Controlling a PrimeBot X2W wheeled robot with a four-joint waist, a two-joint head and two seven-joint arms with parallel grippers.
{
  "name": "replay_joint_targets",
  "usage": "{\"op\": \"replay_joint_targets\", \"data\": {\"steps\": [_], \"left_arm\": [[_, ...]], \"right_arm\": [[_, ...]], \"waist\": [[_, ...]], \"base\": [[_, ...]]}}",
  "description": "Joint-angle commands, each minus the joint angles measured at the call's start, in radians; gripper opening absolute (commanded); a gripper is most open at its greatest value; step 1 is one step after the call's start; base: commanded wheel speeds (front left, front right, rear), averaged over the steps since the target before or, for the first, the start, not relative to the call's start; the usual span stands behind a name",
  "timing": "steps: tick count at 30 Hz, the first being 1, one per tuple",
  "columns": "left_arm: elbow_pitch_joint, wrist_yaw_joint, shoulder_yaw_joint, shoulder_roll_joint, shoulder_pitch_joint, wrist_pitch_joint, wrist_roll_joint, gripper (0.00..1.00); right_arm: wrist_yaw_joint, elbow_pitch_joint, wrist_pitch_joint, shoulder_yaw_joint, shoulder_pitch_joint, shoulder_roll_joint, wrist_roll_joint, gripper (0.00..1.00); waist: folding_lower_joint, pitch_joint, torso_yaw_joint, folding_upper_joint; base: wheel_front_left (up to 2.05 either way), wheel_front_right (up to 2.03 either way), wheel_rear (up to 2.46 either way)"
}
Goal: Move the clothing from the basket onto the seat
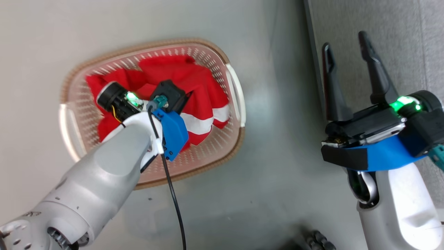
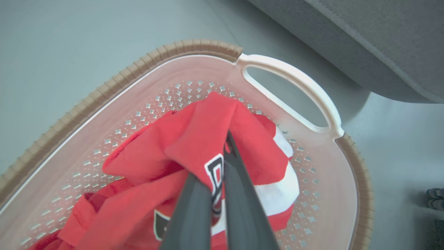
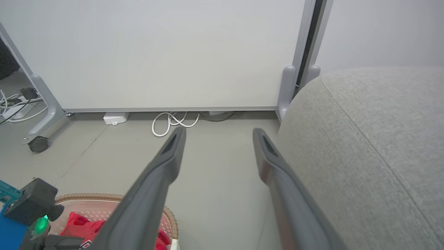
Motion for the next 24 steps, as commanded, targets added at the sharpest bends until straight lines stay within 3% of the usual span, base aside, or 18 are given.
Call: {"op": "replay_joint_targets", "data": {"steps": [1, 10, 18, 24], "left_arm": [[0.004, -0.002, -0.002, -0.004, 0.014, -0.024, -0.008, 0.0], [-0.038, -0.002, 0.045, 0.011, 0.037, -0.082, -0.078, 0.0], [-0.228, -0.002, 0.29, 0.068, 0.168, -0.082, -0.001, 0.0], [-0.33, -0.001, 0.416, 0.075, 0.267, -0.082, 0.094, 0.0]], "right_arm": [[0.0, 0.01, -0.006, 0.002, 0.015, -0.002, -0.006, 1.0], [0.0, 0.061, -0.005, -0.002, 0.056, -0.002, -0.008, 1.0], [0.0, 0.099, -0.006, -0.002, 0.137, -0.002, 0.0, 1.0], [0.0, 0.121, -0.006, -0.004, 0.207, -0.002, 0.005, 1.0]], "waist": [[0.0, -0.074, 0.046, 0.0], [0.0, -0.23, 0.091, 0.0], [0.0, -0.423, 0.112, 0.0], [0.0, -0.55, 0.125, 0.0]], "base": [[0.0, 0.0, 0.0], [0.0, 0.0, 0.0], [0.0, 0.0, 0.0], [0.0, 0.0, 0.0]]}}
